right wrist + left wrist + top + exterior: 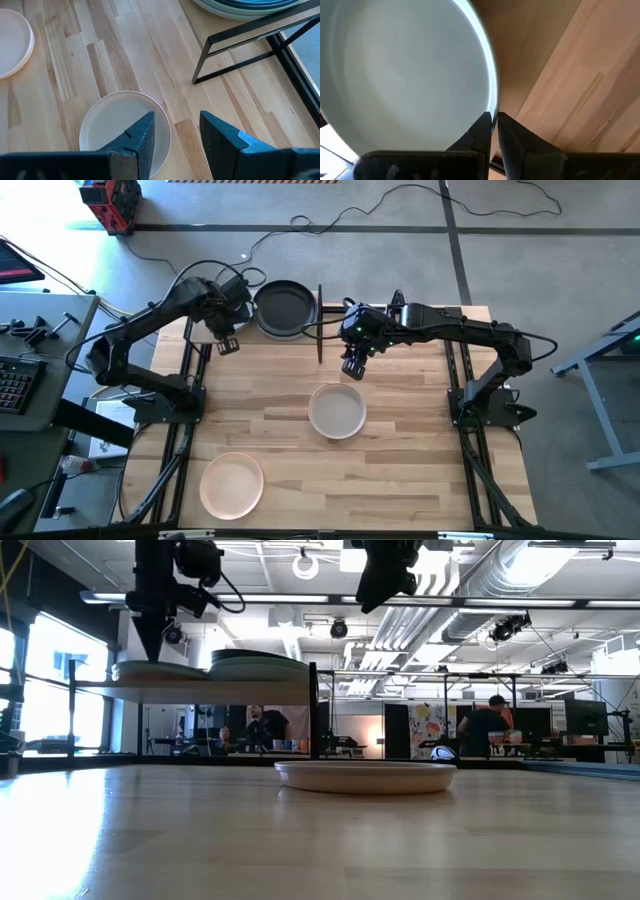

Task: Place and stack plates onto a shelf
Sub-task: Stack the light blue plate on top of the orange plate on the shelf

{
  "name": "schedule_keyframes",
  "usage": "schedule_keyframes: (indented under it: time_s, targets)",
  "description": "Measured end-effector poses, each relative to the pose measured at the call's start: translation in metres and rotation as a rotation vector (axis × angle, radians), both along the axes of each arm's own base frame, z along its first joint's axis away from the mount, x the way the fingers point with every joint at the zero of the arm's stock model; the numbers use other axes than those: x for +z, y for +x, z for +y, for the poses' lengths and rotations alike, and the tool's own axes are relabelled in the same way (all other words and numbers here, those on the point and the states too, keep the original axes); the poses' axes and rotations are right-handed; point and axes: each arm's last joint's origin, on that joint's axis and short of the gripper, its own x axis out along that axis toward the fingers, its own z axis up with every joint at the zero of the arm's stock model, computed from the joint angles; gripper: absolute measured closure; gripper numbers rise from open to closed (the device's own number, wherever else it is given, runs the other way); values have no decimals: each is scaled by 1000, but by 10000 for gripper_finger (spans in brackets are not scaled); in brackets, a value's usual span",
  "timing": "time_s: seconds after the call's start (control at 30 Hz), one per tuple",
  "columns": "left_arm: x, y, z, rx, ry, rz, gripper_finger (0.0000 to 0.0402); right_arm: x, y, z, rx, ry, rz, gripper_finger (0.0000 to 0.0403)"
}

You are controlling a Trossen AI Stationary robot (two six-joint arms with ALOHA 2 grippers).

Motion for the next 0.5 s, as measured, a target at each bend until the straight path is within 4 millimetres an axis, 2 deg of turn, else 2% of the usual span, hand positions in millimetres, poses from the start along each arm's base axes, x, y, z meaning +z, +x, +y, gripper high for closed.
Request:
schedule_keyframes:
  time_s: [0.3,0.5]
  targets:
    - [-1,1,2,2,17,17,381,0,0,0,0,0,0,268]
    - [-3,-1,6,19,-39,-19,381,0,0,0,3,-2,1,268]
